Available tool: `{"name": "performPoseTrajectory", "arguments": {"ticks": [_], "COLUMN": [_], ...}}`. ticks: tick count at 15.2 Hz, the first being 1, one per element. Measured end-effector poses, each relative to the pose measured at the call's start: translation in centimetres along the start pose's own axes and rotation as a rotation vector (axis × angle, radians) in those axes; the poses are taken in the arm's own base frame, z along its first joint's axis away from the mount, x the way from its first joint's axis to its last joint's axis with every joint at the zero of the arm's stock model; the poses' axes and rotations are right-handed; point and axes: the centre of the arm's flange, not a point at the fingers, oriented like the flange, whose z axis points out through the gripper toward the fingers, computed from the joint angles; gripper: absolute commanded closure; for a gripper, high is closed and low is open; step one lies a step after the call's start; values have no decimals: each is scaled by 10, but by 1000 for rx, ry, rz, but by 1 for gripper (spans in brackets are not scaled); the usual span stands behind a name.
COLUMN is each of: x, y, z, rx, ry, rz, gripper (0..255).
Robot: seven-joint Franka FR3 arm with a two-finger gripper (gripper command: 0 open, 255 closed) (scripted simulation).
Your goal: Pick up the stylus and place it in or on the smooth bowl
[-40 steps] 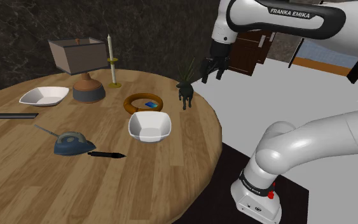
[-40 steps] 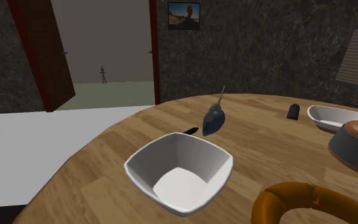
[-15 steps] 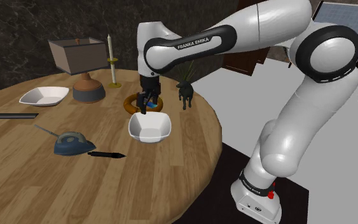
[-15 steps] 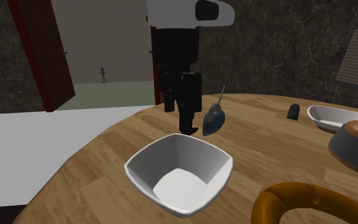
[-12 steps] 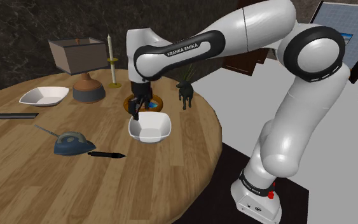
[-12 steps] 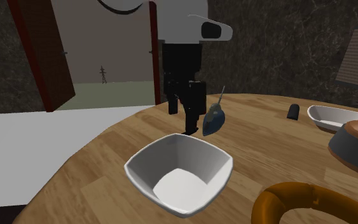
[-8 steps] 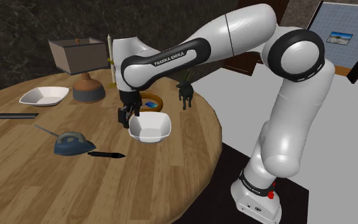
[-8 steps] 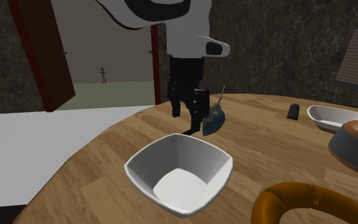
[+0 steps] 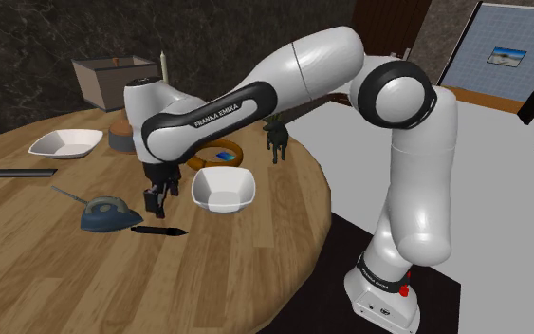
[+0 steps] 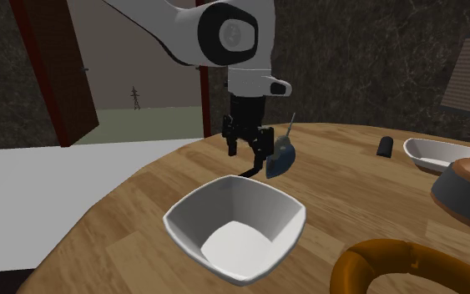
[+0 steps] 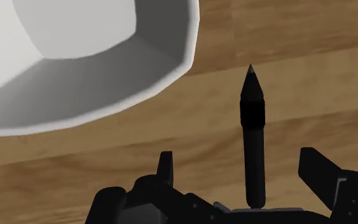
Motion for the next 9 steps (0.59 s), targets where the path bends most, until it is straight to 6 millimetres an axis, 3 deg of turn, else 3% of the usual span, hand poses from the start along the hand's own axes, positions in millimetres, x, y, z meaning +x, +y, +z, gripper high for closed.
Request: {"name": "performPoseTrajectory", "arguments": {"ticks": [4,9], "x": [26,27], "y": [-32,-35], "z": [25,53], "rx": [2,2], "ry": [-7,-9], "rz": [-70,-79], "gripper": [0,0]}}
